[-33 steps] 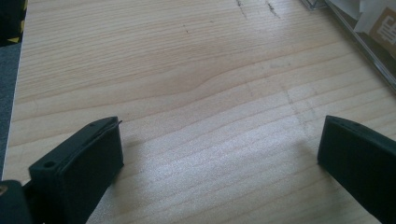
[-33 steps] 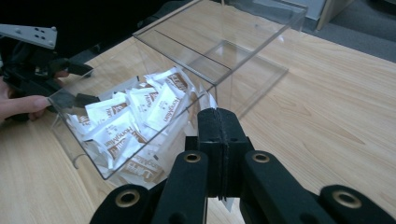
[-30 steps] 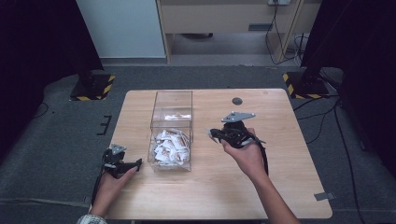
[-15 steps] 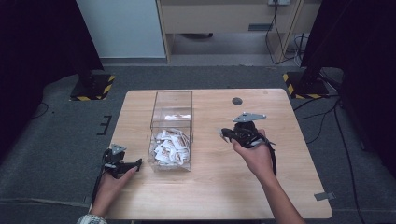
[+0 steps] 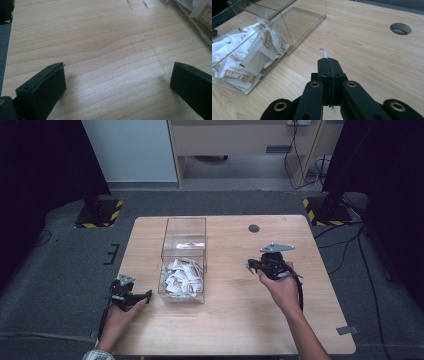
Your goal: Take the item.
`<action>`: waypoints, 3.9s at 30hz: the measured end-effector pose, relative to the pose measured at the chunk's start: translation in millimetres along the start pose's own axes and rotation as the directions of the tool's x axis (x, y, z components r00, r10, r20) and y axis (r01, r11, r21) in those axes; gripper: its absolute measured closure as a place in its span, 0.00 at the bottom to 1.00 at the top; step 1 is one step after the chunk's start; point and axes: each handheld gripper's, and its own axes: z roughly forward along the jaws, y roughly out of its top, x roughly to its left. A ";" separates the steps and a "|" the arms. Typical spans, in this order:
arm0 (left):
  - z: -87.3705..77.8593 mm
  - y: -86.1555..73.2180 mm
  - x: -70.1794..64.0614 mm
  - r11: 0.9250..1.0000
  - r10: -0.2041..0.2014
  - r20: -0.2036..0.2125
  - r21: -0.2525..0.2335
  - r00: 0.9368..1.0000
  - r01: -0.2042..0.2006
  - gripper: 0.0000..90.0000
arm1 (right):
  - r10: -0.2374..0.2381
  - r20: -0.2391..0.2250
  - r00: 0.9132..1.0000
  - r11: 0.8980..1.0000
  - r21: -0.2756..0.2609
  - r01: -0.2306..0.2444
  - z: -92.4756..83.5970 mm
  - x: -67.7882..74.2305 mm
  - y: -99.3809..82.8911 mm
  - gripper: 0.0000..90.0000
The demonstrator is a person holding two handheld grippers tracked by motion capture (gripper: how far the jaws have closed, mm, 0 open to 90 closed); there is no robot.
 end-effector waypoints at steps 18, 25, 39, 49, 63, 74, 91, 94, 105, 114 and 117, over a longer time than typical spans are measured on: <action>0.0 0.0 -0.1 1.000 -0.001 -0.001 0.000 1.000 0.001 0.00 | 0.042 0.051 0.998 0.999 0.001 -0.042 13.1 -23.4 -9.1 1.00; -0.1 0.0 -0.3 1.000 -0.001 -0.002 0.000 1.000 0.001 0.00 | 0.059 0.064 0.996 0.998 -0.010 -0.058 20.6 -29.8 -8.8 1.00; -0.1 0.0 -0.2 1.000 0.002 -0.003 0.000 1.000 -0.002 0.00 | 0.084 0.096 0.992 0.996 0.006 -0.085 32.6 -41.1 -10.8 1.00; -0.1 0.0 -0.2 1.000 0.002 -0.003 0.000 1.000 -0.002 0.00 | 0.096 0.107 0.990 0.995 0.012 -0.098 40.7 -42.9 -12.2 1.00; -0.1 0.0 -0.2 1.000 0.002 -0.003 0.000 1.000 -0.002 0.00 | 0.108 0.110 0.988 0.994 0.022 -0.111 49.6 -43.8 -13.6 0.99; -0.1 0.0 -0.2 1.000 0.002 -0.003 0.000 1.000 -0.002 0.00 | 0.102 0.101 0.990 0.993 0.042 -0.107 57.4 -38.2 -17.4 0.99; -0.1 0.0 -0.2 1.000 0.002 -0.003 0.000 1.000 -0.002 0.00 | 0.083 0.098 0.992 0.994 0.068 -0.090 64.4 -33.9 -21.3 0.99; -0.1 0.0 -0.2 1.000 0.002 -0.003 0.000 1.000 -0.002 0.00 | 0.085 0.097 0.992 0.993 0.073 -0.092 65.8 -32.8 -21.9 0.99; -0.1 0.0 -0.2 1.000 0.002 -0.003 0.000 1.000 -0.002 0.00 | 0.083 0.095 0.992 0.993 0.074 -0.090 65.8 -31.5 -21.7 0.97; -0.1 0.0 -0.2 1.000 0.002 -0.003 0.000 1.000 -0.002 0.00 | 0.080 0.092 0.992 0.994 0.066 -0.087 61.5 -30.4 -18.0 0.90; -0.1 0.0 -0.2 1.000 0.002 -0.003 0.000 1.000 -0.002 0.00 | 0.078 0.090 0.993 0.995 0.063 -0.084 59.7 -29.8 -16.3 0.89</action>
